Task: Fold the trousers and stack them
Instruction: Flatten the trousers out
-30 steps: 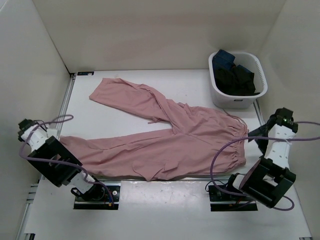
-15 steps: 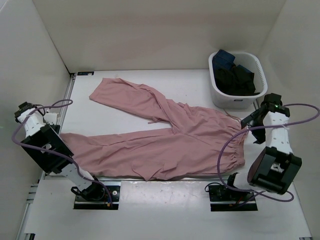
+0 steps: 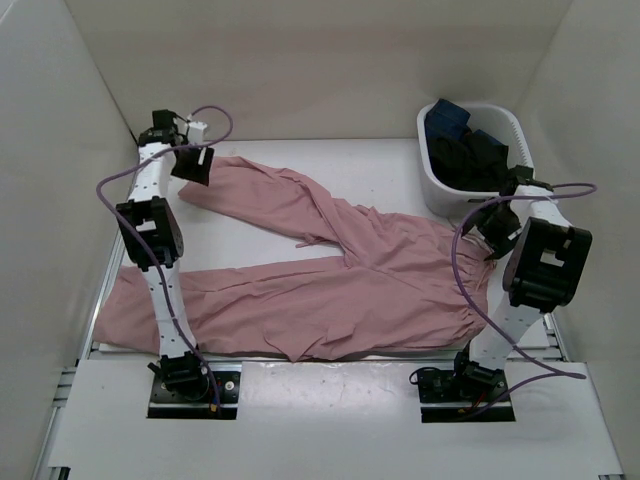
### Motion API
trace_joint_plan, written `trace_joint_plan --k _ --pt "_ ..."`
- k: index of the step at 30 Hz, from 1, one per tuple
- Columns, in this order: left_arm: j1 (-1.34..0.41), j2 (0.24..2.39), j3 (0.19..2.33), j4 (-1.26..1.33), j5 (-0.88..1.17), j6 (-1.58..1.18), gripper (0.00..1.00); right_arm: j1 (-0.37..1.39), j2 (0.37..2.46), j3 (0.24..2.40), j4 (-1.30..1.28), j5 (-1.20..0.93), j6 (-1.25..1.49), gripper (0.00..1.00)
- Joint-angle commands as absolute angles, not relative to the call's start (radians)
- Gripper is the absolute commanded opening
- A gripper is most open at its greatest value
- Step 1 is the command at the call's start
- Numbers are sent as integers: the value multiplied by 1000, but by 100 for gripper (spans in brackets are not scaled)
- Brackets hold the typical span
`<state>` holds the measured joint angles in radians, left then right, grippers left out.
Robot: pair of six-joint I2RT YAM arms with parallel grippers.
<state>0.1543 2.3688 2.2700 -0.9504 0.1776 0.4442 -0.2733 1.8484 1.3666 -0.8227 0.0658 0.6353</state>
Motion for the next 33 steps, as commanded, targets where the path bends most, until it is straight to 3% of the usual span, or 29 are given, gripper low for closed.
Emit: trace_joint_plan --k 1,6,7,8,9,10,12,13,16,18,21,22,23,24,31,33 --pt "150 2347 2171 -821 173 380 88 -268 1893 1384 -824 54 663 90" --pt "109 2450 2103 -805 43 425 86 -268 1927 1344 -815 78 675 89" --pt "109 2450 2088 -805 28 425 83 -268 1927 1344 -815 109 675 86" --pt "109 2450 2066 -805 9 425 73 -268 1936 1332 -815 126 675 81" --pt "109 2450 2009 -805 -18 437 65 -268 1936 1331 -815 139 675 73" --pt "109 2435 1969 -805 -18 437 58 -268 1957 1331 -824 149 675 56" --pt "109 2366 1802 -793 -28 484 43 -268 1973 1306 -824 138 675 35" --pt "109 2335 1743 -778 -28 497 39 -278 1973 1290 -824 124 675 16" --pt "132 2200 1510 -765 -18 549 32 -278 1927 1223 -778 92 657 0" --pt "132 2133 1421 -765 0 596 32 -267 1907 1223 -778 92 620 0" --pt "143 2014 1367 -830 56 650 45 -258 1896 1271 -810 110 556 0" --pt "143 1984 1400 -850 80 650 50 -249 1896 1287 -830 123 539 0" --pt "155 1983 1446 -879 107 650 67 -249 1896 1302 -841 123 523 0" --pt "173 1983 1560 -879 157 614 72 -249 1896 1316 -841 123 514 0" --pt "213 2250 2070 -876 218 485 82 -219 1896 1355 -862 123 492 0" --pt "200 2313 2132 -876 195 505 84 -219 1896 1355 -862 123 492 0"
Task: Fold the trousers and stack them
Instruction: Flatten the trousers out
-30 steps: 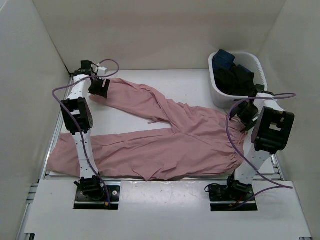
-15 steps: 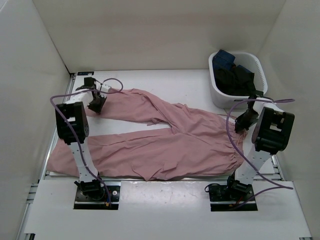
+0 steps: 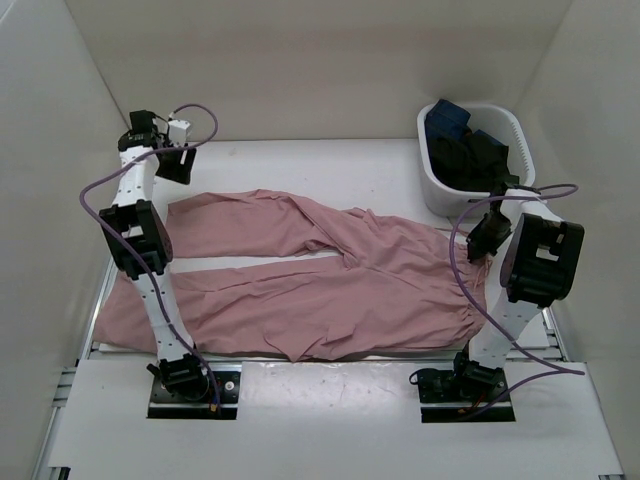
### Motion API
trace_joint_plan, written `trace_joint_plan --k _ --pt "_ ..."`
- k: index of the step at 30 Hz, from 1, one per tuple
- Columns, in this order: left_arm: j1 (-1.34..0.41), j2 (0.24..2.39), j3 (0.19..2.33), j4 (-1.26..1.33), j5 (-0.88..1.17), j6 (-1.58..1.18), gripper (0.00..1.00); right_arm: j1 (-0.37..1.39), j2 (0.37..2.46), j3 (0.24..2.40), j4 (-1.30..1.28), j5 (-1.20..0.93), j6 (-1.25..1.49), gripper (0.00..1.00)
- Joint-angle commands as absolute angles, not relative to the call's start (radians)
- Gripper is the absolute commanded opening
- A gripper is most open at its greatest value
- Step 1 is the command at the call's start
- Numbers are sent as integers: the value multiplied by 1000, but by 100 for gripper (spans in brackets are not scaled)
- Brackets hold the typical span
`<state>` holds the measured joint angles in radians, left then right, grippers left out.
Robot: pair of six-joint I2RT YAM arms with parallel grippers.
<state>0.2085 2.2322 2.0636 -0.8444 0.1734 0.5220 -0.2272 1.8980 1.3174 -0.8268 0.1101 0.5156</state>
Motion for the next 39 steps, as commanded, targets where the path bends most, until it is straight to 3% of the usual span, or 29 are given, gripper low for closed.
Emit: trace_joint_plan --k 1,6,8,10,12,13,14,15,16,18,20,21,24,25,27,33,39 --pt "199 2365 2166 -876 166 514 87 -219 1896 1355 -862 123 483 0" --pt "190 2456 2174 -887 94 526 95 -219 1905 1367 -885 141 474 0" --pt "190 2456 2098 -896 113 561 95 -219 1905 1377 -896 141 474 5" --pt "190 2447 2040 -908 155 619 96 -219 1917 1407 -913 150 474 20" --pt "190 2437 1981 -929 166 655 92 -219 1931 1440 -927 160 474 51" --pt "181 2437 1980 -963 178 691 85 -219 1946 1451 -937 172 474 63" --pt "181 2448 1980 -980 178 702 72 -219 1956 1462 -937 172 483 73" --pt "181 2463 1980 -991 178 703 42 -219 1979 1486 -946 172 483 80" --pt "181 2464 1997 -991 169 689 14 -219 1993 1500 -946 172 504 80" --pt "181 2474 2008 -1000 169 689 14 -219 2025 1509 -956 184 514 80" --pt "181 2465 2019 -1000 169 689 14 -219 2060 1519 -956 184 537 73" --pt "181 2441 2034 -1000 157 689 14 -219 2072 1519 -956 184 537 59" --pt "172 2401 2103 -1000 117 657 14 -219 2091 1509 -945 175 546 30" --pt "172 2389 2129 -1000 104 657 14 -219 2091 1499 -936 175 557 14" --pt "161 2344 2213 -980 46 657 14 -219 2080 1490 -924 166 557 3" --pt "161 2139 2258 -867 -6 706 14 -219 2000 1502 -914 121 566 0" --pt "152 1915 2027 -857 15 739 14 -219 1924 1493 -884 63 557 0"
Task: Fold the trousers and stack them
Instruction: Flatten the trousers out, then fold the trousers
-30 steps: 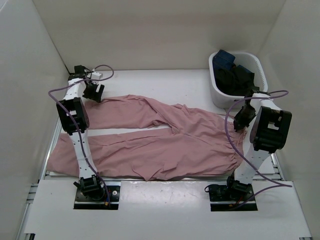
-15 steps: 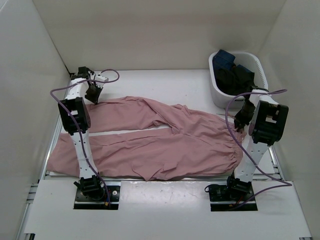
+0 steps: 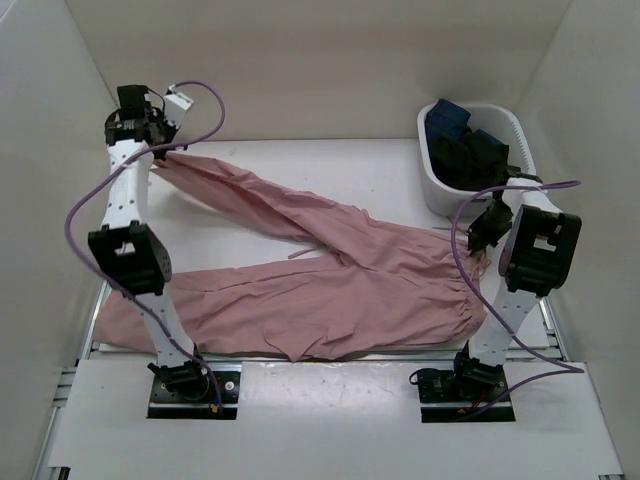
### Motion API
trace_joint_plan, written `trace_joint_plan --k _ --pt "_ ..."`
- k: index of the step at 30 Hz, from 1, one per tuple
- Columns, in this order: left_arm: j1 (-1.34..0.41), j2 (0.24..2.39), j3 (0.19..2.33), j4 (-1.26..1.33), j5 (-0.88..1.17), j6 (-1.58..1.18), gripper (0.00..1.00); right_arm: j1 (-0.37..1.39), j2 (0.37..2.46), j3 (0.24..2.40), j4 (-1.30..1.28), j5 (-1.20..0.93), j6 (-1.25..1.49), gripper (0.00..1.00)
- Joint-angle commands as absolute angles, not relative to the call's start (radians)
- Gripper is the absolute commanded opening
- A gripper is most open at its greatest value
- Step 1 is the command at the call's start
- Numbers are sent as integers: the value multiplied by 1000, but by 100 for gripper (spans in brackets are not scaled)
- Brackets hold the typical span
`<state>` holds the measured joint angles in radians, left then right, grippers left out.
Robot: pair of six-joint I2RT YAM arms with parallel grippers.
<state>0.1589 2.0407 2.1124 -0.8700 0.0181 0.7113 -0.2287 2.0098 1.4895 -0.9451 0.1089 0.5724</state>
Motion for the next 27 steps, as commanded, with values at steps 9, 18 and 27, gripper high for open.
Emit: trace_joint_plan --k 9,18,27 --pt "224 1559 1174 -857 -67 791 15 -219 1815 1396 -842 38 548 0" --pt "417 1723 1377 -1023 98 769 72 -210 1824 1393 -824 29 539 0" --pt "333 2108 1845 -1058 143 686 100 -210 1879 1364 -836 71 538 0"
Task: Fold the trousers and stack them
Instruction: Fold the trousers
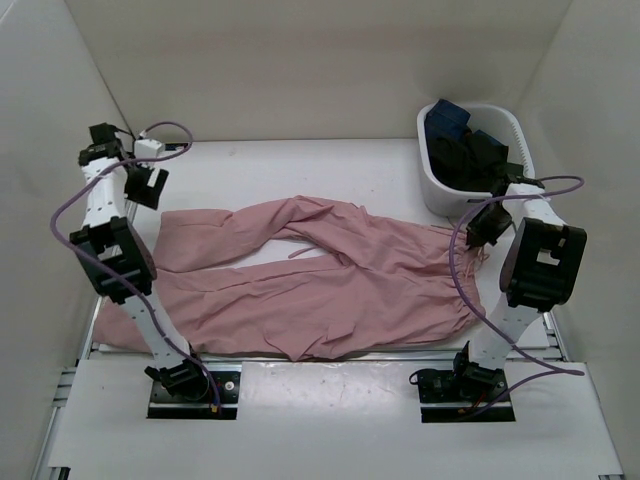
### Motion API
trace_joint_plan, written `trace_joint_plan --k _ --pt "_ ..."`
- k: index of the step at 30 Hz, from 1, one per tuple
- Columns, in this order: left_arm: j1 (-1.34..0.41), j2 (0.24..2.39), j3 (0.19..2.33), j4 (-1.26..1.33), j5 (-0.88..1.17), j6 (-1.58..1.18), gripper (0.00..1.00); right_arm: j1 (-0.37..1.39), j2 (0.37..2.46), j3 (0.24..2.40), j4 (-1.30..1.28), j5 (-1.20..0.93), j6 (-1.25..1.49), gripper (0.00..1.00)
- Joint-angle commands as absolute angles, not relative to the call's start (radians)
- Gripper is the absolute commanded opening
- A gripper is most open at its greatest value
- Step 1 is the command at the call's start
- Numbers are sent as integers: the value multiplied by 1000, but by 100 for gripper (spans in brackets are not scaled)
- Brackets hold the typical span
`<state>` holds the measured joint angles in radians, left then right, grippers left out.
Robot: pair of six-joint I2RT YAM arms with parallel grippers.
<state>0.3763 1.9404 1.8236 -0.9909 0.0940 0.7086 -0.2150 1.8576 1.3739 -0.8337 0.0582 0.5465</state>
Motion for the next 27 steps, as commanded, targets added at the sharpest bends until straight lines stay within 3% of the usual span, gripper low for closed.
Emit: trace_joint_plan --k 1,14,15,16,17,18,22,27 --pt "322 2147 1845 -1071 124 699 100 -221 1896 1380 -836 71 538 0" --pt "295 2393 1878 -957 186 729 100 -241 1965 1457 -882 94 538 0" --pt "295 2411 1878 -957 195 729 94 -241 1965 1457 -882 94 538 0" --pt "295 2422 1897 -957 216 709 53 -241 1974 1457 -882 94 538 0" --pt "295 2445 1914 -957 216 695 21 -241 1974 1457 -882 94 538 0" --pt "295 2445 1933 -957 216 672 14 -241 1985 1466 -882 94 538 0" --pt "295 2383 2054 -945 175 629 14 -250 1961 1522 -894 106 520 0" --pt "295 2082 2079 -839 81 656 14 -261 1832 1594 -931 152 471 0"
